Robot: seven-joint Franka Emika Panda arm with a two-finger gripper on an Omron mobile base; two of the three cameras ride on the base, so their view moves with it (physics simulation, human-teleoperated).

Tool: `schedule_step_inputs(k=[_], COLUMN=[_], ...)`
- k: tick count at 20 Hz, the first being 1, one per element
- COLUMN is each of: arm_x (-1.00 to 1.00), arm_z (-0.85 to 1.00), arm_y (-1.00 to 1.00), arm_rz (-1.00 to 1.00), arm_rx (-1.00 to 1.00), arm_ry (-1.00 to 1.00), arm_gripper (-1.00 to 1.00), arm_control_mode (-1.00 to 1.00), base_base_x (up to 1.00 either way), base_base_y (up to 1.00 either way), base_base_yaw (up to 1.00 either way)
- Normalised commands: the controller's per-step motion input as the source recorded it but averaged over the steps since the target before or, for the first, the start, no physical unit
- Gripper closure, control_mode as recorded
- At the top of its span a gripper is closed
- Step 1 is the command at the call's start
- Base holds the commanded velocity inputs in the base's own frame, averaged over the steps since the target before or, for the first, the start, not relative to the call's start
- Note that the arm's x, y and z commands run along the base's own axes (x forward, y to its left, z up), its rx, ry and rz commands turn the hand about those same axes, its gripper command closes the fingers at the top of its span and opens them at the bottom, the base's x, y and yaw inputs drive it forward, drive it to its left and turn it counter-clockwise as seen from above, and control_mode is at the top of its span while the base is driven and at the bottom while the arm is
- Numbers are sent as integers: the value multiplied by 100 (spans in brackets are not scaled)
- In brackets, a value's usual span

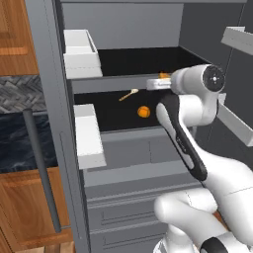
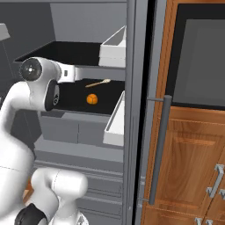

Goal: Pick the two oranges from the fridge and place them on the plate next to the blender to make a fruit smoothie.

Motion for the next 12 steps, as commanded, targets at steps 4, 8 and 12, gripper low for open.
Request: schedule_step_inputs(k=[4,8,12], arm_x=[-100,-100,-100], arm_z=[-10,-6,-2], arm_y=[4,0,0], arm_rz=[5,2,0], arm_rx=[0,0,-3], arm_ry=[70,51,-12], arm_gripper=[100,100,100], arm_control_mode=[-100,-100,-100], base_base_x=[0,0,0], base_base_y=[0,0,0], base_base_yaw=[0,0,0])
